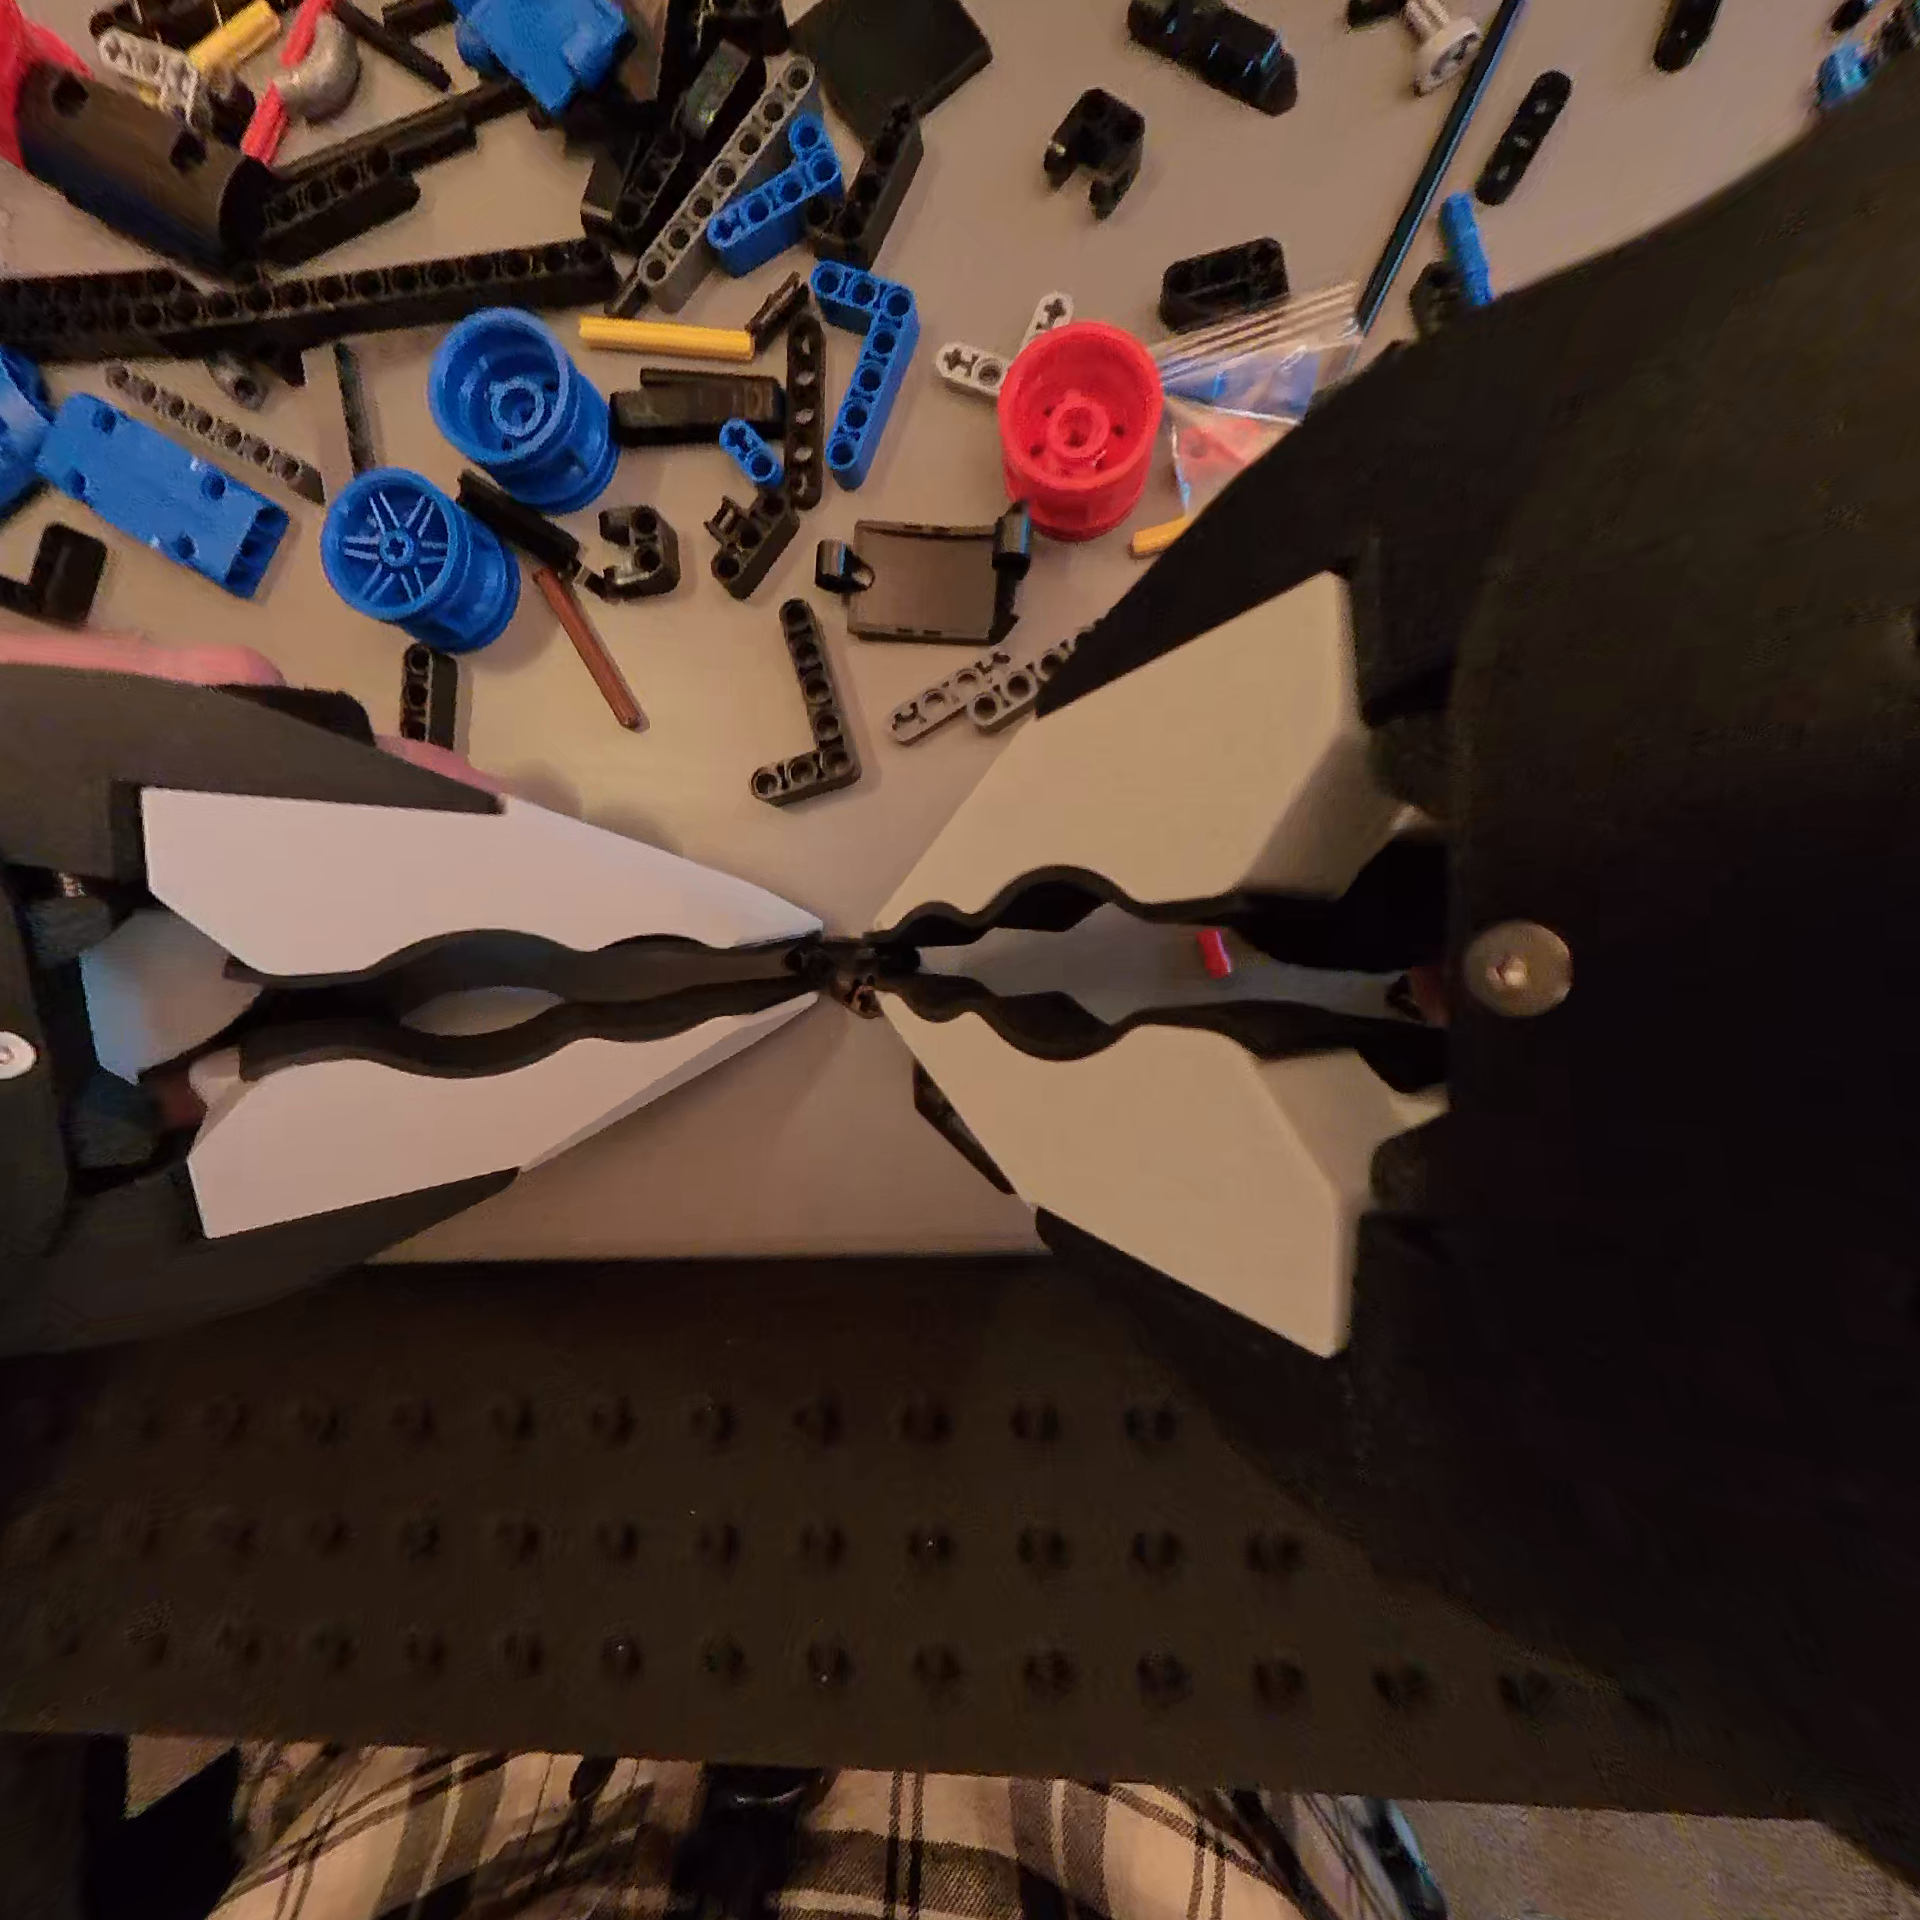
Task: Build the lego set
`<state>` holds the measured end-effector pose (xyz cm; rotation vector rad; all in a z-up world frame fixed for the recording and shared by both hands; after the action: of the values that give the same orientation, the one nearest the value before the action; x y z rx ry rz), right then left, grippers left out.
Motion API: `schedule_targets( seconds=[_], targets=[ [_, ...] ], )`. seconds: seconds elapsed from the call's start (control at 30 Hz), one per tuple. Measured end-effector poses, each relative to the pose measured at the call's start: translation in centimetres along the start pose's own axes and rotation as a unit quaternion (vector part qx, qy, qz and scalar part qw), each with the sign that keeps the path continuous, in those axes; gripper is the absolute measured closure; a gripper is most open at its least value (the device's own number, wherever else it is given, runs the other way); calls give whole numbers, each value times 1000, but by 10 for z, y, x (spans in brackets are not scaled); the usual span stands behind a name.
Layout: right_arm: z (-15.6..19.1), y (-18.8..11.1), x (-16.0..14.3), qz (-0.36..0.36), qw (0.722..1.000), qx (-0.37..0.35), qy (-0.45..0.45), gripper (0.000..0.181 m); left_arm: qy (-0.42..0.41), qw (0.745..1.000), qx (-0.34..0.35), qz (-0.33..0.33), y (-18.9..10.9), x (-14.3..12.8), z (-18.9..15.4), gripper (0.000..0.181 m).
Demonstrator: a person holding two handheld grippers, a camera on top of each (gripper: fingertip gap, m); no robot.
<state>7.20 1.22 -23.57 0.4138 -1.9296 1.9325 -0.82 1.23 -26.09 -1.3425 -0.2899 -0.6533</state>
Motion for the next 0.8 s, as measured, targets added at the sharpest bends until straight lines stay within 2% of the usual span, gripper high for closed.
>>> schedule_targets(
  seconds=[0.2,0.8],
  targets=[
    [-4,-4,-3,-25,1000,-6,17,178,-1,1000,0,0,0,0,0,174],
    [-12,2,-11,-31,999,-19,24,179,-1,1000,6,3,-5,-2,1,174]
  ],
)
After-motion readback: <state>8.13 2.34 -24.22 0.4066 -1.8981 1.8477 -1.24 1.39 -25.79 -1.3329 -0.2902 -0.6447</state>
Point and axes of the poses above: each gripper's, where its closed fingertips meet, y out along the fingers, x out of its top, z = x × y across the jaws, the point moved 5 cm from there along -y, back along the fingers, and after that the axes turned 13 degrees about z, right-handed, at the moved point
